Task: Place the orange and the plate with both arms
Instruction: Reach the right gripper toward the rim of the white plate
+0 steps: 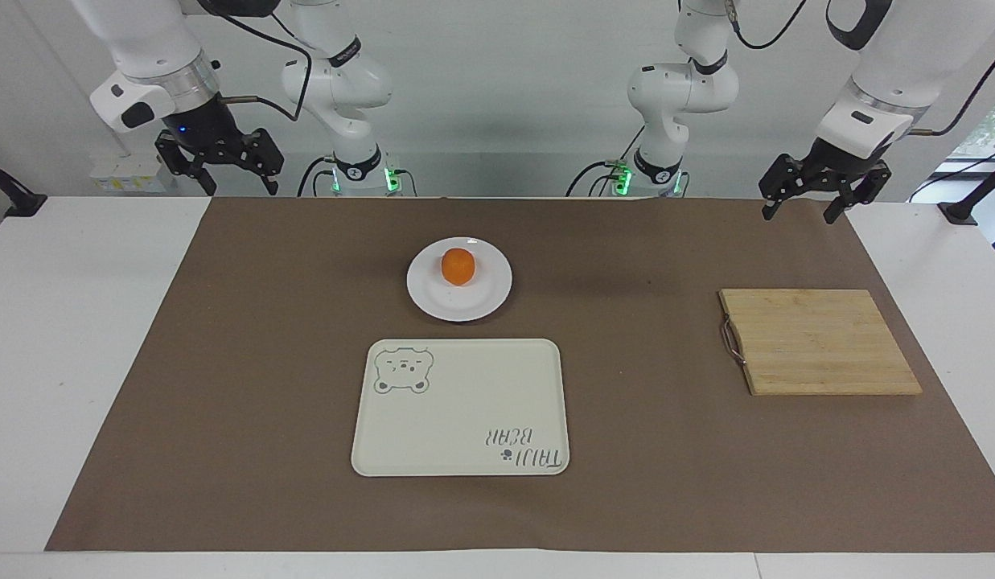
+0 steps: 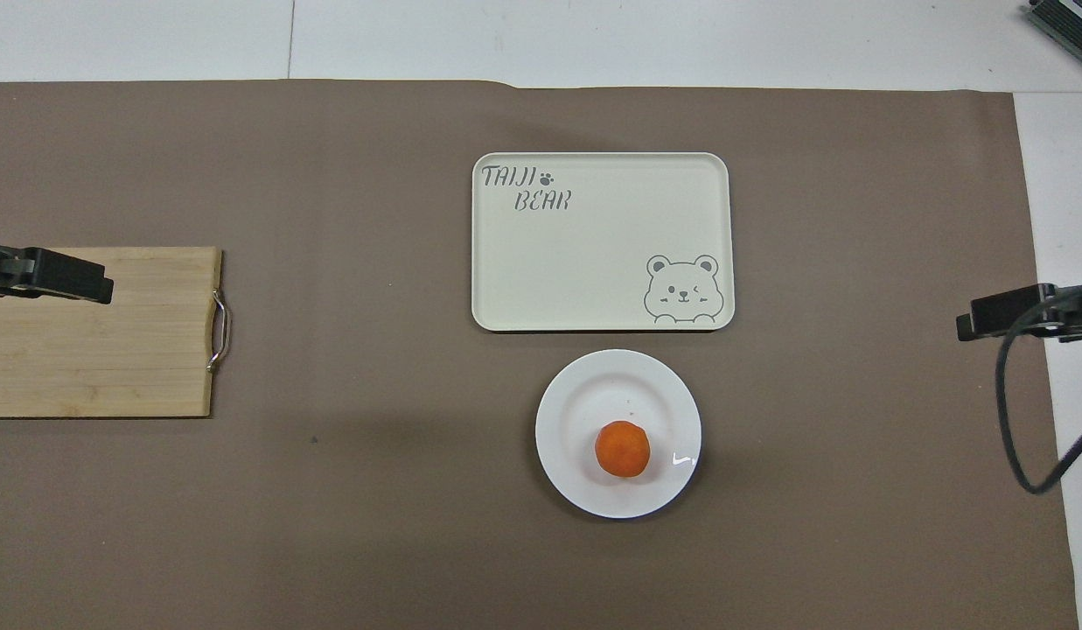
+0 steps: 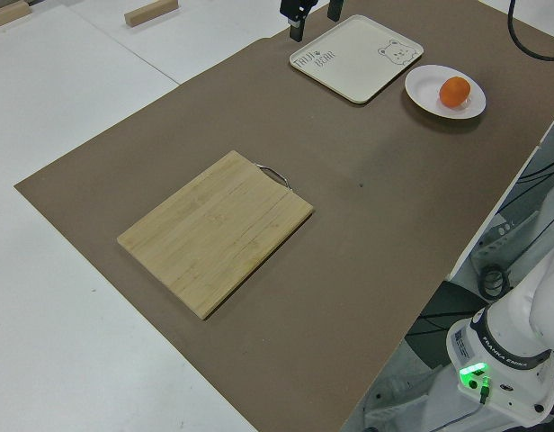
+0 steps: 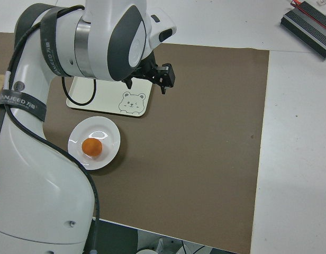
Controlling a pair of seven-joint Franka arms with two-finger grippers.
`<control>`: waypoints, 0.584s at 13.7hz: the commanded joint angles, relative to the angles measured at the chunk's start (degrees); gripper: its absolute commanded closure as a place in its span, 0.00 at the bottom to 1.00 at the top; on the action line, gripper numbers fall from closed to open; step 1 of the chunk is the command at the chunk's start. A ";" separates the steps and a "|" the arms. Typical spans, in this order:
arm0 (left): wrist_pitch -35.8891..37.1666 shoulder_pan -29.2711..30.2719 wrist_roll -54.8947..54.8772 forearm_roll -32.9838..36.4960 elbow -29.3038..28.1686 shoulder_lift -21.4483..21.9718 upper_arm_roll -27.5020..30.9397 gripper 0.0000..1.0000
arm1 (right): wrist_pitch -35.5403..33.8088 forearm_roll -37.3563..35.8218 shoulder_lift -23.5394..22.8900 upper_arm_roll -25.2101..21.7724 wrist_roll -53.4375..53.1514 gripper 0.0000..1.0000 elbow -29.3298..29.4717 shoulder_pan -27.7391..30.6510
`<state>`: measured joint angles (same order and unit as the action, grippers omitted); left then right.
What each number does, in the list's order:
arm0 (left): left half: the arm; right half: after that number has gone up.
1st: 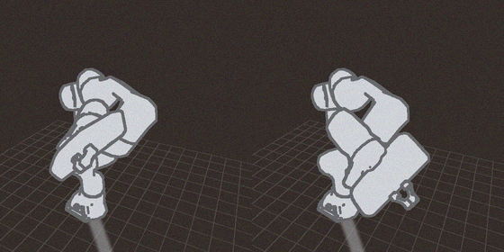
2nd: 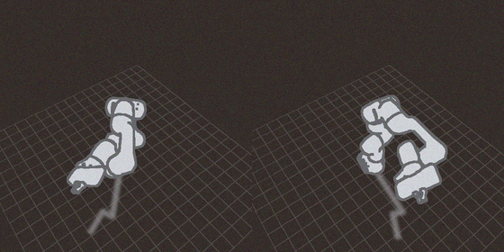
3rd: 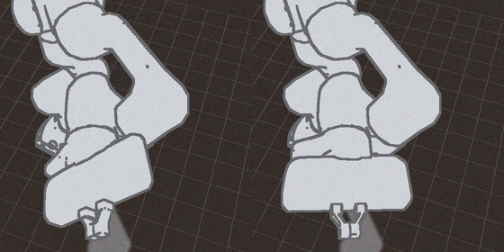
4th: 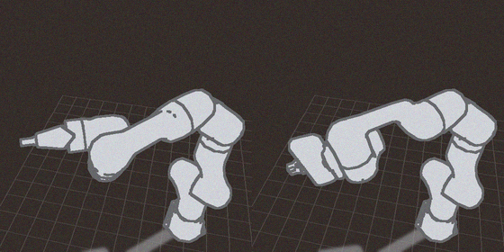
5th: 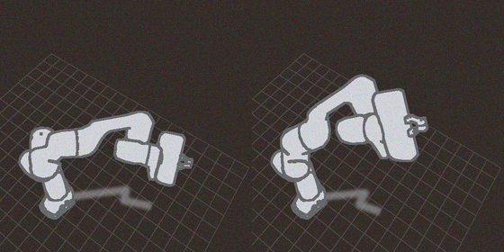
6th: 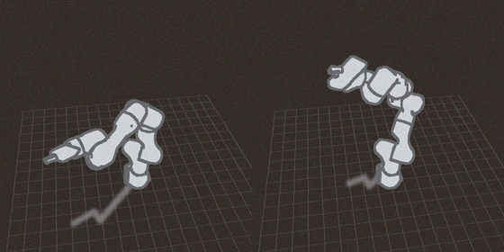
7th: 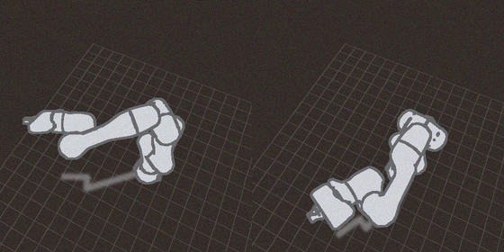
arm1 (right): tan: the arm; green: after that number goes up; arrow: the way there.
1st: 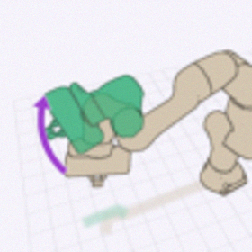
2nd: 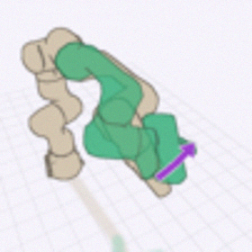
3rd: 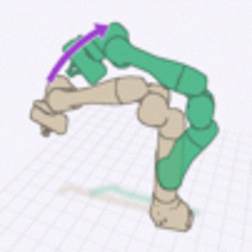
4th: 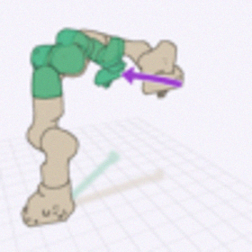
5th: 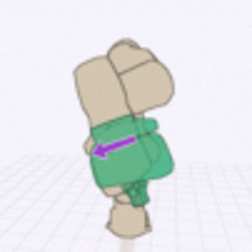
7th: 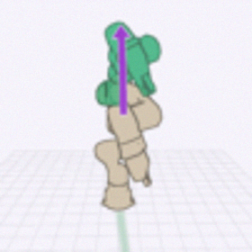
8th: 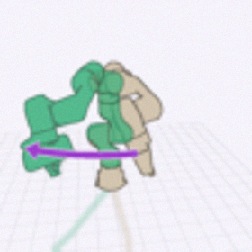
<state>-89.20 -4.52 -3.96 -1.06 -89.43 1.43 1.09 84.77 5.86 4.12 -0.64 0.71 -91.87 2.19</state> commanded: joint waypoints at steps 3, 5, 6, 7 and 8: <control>1.40 1.00 0.27 0.44 1.27 -0.20 -0.39 0.00 | 7.05 12.64 1.85 -0.06 4.71 0.00 -10.05 1.23; 1.40 1.00 0.27 0.44 1.27 -0.20 -0.39 0.00 | 13.03 16.53 2.12 0.02 8.50 0.00 -16.21 1.15; 1.40 1.00 0.27 0.44 1.27 -0.20 -0.39 0.00 | 15.32 19.07 2.12 0.02 10.34 0.00 -19.02 1.15; 1.40 1.00 0.27 0.44 1.27 -0.20 -0.39 0.00 | 17.08 21.19 1.94 0.02 13.23 0.00 -21.66 1.15; 1.40 1.00 0.27 0.44 1.27 -0.20 -0.39 0.00 | 18.84 24.51 1.50 0.02 16.83 0.00 -25.25 1.15</control>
<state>-89.20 -4.03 -3.96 -1.06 -89.41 1.43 1.10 99.88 25.21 4.05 -0.77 11.67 -109.87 2.62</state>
